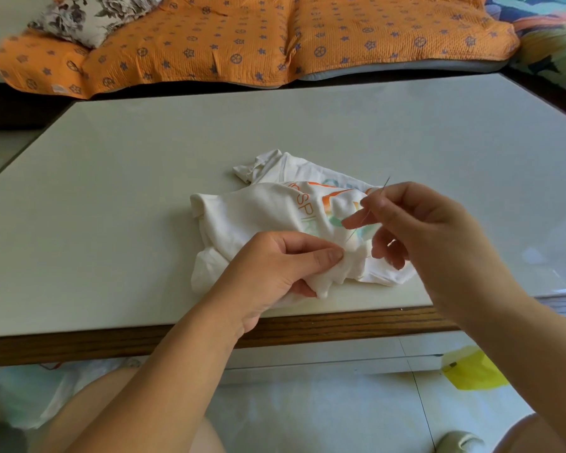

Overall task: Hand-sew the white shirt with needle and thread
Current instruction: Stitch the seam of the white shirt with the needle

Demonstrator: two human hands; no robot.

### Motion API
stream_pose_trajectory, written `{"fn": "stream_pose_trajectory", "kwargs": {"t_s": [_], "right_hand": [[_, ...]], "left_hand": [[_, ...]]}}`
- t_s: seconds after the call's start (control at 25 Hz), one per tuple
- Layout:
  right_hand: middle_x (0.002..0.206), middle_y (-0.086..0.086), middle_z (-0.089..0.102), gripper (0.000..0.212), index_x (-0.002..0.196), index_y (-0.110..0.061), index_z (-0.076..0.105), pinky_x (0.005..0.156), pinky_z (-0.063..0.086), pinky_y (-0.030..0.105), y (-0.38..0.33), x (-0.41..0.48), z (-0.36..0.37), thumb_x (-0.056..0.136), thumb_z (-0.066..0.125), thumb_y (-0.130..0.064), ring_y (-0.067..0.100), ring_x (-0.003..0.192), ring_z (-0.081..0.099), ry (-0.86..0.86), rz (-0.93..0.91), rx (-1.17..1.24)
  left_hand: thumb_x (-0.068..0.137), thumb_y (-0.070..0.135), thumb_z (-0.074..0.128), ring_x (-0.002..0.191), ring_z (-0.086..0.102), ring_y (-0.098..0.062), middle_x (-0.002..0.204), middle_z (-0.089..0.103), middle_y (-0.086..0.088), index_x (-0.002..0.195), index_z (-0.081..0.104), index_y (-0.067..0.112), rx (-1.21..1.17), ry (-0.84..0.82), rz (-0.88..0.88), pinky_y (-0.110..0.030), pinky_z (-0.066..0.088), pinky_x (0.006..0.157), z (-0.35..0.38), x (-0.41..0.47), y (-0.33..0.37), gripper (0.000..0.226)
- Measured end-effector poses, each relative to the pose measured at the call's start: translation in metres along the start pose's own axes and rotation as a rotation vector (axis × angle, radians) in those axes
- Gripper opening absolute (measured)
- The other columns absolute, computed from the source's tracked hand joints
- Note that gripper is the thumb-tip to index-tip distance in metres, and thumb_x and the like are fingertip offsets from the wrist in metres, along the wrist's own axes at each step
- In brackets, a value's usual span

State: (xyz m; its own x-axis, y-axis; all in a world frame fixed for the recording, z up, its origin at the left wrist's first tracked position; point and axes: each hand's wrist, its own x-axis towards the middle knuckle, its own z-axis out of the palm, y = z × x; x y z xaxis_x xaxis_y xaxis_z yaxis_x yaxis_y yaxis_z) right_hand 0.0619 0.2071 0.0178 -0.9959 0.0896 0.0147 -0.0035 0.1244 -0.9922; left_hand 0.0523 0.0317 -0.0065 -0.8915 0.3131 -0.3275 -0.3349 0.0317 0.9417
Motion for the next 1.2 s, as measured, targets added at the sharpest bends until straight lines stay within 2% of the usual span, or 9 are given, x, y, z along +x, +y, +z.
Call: {"fn": "stream_pose_trajectory", "kwargs": {"t_s": [0.12,0.2,0.32,0.44,0.52,0.64,0.84,1.04,1.2], "right_hand": [[0.074,0.008,0.073,0.014,0.092,-0.007,0.057,0.046,0.052,0.019,-0.005,0.014,-0.006,0.099,0.046,-0.009,0.014,0.053,0.065,-0.058,0.271,0.569],[0.07,0.01,0.07,0.017,0.089,-0.007,0.055,0.064,0.061,0.03,-0.004,0.025,-0.016,0.099,0.041,-0.006,0.023,0.071,0.073,-0.048,0.266,0.751],[0.069,0.007,0.069,0.019,0.09,-0.011,0.055,0.088,0.057,0.045,-0.004,0.041,-0.029,0.101,0.041,-0.008,0.028,0.088,0.073,0.054,0.096,0.639],[0.07,0.001,0.072,0.017,0.088,-0.019,0.059,0.096,0.053,0.04,0.0,0.054,-0.043,0.1,0.048,-0.013,0.024,0.089,0.073,0.23,-0.061,0.296],[0.073,-0.004,0.073,0.016,0.087,-0.026,0.061,0.094,0.051,0.029,0.007,0.06,-0.053,0.097,0.052,-0.018,0.014,0.086,0.072,0.347,-0.181,-0.039],[0.079,-0.012,0.069,0.011,0.098,-0.023,0.062,0.061,0.039,0.001,0.012,0.062,-0.065,0.098,0.051,-0.024,-0.012,0.072,0.061,0.417,-0.252,-0.39],[0.09,-0.002,0.07,0.018,0.109,-0.021,0.063,0.061,0.038,0.016,0.022,0.068,-0.085,0.099,0.048,-0.025,0.004,0.075,0.056,0.427,-0.192,-0.615],[0.081,-0.002,0.071,0.012,0.097,-0.02,0.064,0.06,0.047,0.027,0.015,0.054,-0.07,0.097,0.052,-0.021,0.015,0.073,0.065,0.355,-0.127,-0.552],[0.073,0.009,0.073,0.013,0.083,-0.011,0.068,0.048,0.044,0.03,-0.006,0.009,-0.026,0.092,0.059,-0.013,0.025,0.055,0.065,-0.024,0.049,-0.163]], "left_hand": [[0.056,0.042,0.078,0.08,0.062,-0.018,0.087,0.071,-0.013,0.085,0.08,0.022,0.033,0.005,-0.028,-0.028,0.053,0.073,-0.001,0.0,-0.001,0.035],[0.055,0.042,0.079,0.086,0.062,-0.019,0.095,0.072,-0.017,0.085,0.08,0.023,0.056,-0.008,-0.041,-0.035,0.054,0.083,-0.004,0.0,-0.002,0.036],[0.054,0.042,0.08,0.092,0.063,-0.02,0.096,0.075,-0.01,0.084,0.08,0.024,0.098,-0.038,-0.061,-0.043,0.053,0.094,-0.009,-0.001,-0.001,0.035],[0.056,0.036,0.09,0.095,0.062,-0.022,0.097,0.076,-0.01,0.083,0.081,0.023,0.145,-0.054,-0.051,-0.048,0.049,0.1,-0.014,0.0,-0.002,0.031],[0.061,0.033,0.085,0.096,0.061,-0.026,0.104,0.074,-0.017,0.083,0.081,0.022,0.154,-0.06,-0.037,-0.052,0.046,0.102,-0.017,0.0,-0.002,0.026],[0.061,0.033,0.081,0.092,0.059,-0.03,0.096,0.072,-0.02,0.083,0.08,0.018,0.152,-0.083,-0.033,-0.049,0.046,0.091,-0.02,0.0,-0.002,0.026],[0.061,0.033,0.082,0.086,0.06,-0.025,0.091,0.069,-0.015,0.084,0.08,0.017,0.202,-0.132,-0.04,-0.038,0.046,0.081,-0.029,0.002,-0.001,0.027],[0.06,0.029,0.089,0.072,0.059,-0.019,0.081,0.07,-0.008,0.081,0.08,0.019,0.202,-0.105,-0.021,-0.031,0.047,0.067,-0.023,0.003,0.001,0.025],[0.062,0.036,0.078,0.073,0.064,-0.017,0.086,0.071,-0.016,0.081,0.079,0.02,0.1,-0.045,0.052,-0.026,0.049,0.065,-0.008,0.001,0.002,0.025]]}}
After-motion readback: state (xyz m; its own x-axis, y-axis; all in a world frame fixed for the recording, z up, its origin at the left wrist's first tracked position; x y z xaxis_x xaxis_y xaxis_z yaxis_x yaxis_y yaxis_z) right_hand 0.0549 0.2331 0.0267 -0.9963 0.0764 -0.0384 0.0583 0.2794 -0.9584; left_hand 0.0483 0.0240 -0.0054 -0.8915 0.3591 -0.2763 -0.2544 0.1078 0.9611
